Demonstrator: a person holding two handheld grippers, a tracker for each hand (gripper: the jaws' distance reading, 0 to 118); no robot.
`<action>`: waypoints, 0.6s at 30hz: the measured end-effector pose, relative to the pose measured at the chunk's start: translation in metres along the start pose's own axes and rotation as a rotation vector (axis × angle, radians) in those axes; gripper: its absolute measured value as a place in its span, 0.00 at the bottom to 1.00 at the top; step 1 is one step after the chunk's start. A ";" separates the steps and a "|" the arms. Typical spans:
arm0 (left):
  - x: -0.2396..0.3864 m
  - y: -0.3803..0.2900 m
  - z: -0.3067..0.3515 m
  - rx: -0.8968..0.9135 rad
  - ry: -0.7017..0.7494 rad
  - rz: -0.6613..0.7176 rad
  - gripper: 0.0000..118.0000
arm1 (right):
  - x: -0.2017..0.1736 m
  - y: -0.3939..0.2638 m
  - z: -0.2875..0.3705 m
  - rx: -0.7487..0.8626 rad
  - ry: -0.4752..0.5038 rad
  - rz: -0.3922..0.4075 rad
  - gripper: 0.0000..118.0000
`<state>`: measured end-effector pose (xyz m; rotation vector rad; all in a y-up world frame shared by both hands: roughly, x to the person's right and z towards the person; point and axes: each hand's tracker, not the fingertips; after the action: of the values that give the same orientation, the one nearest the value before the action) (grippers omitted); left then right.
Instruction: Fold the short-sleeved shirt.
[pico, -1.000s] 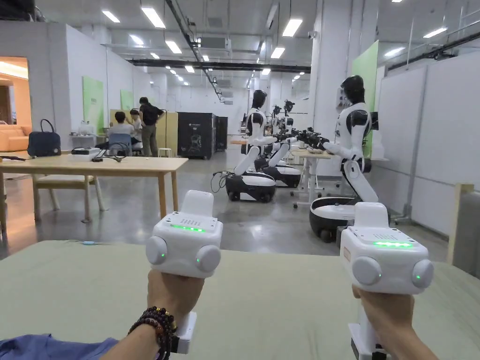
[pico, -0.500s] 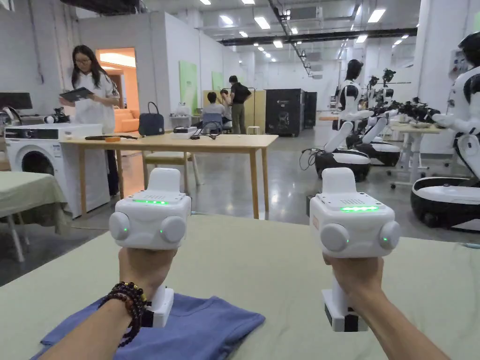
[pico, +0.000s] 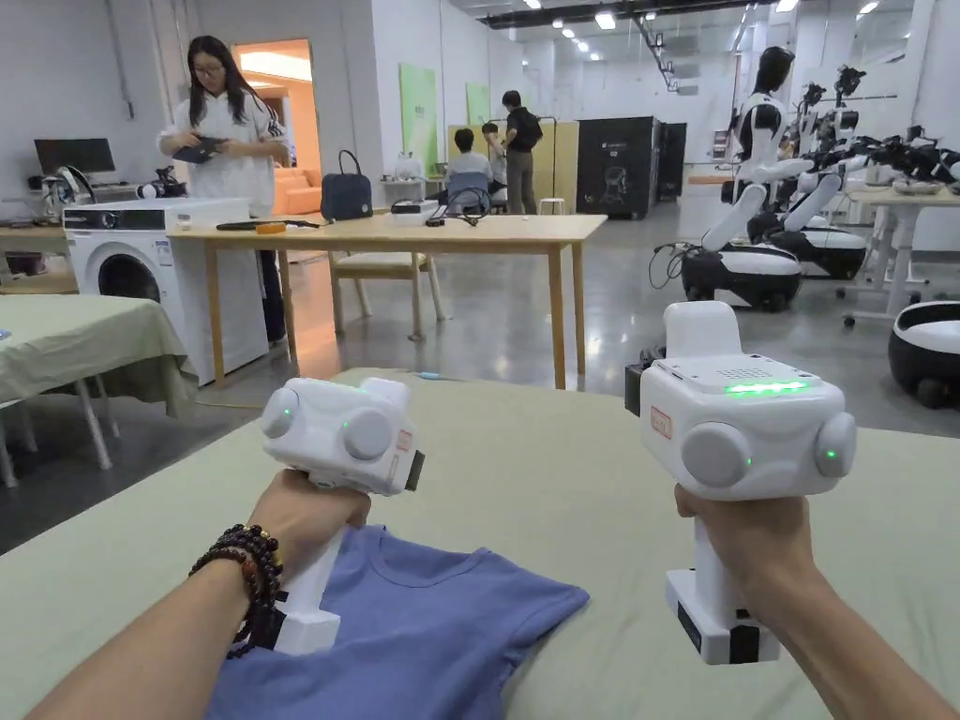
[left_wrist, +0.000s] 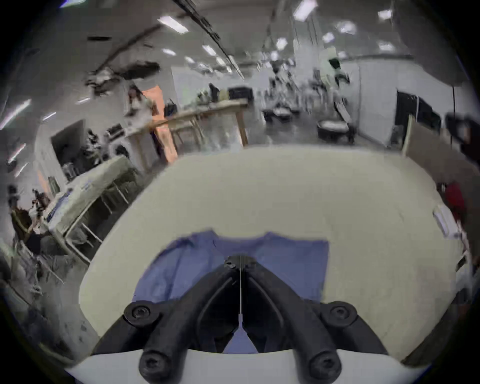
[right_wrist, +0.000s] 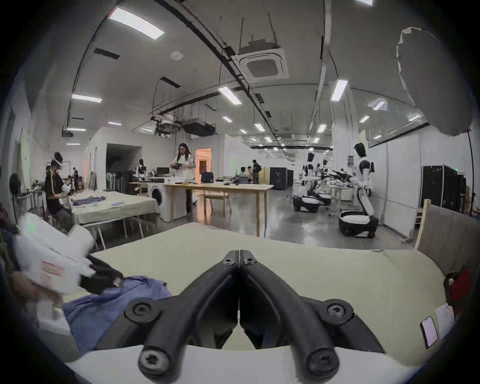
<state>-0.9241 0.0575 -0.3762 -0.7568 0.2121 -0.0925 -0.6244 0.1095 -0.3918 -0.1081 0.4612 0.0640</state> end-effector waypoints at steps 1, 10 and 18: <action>0.001 -0.005 -0.016 -0.025 -0.013 -0.003 0.12 | -0.001 -0.003 0.004 0.001 0.015 -0.002 0.00; 0.043 -0.098 -0.072 -0.210 -0.032 0.043 0.98 | 0.003 -0.043 -0.011 -0.040 0.101 -0.031 0.00; 0.038 -0.085 -0.146 -0.321 -0.114 0.121 0.97 | 0.000 -0.070 -0.030 -0.111 0.141 -0.015 0.00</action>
<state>-0.9204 -0.1080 -0.4266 -1.0635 0.1657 0.1020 -0.6314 0.0360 -0.4123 -0.2257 0.5972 0.0680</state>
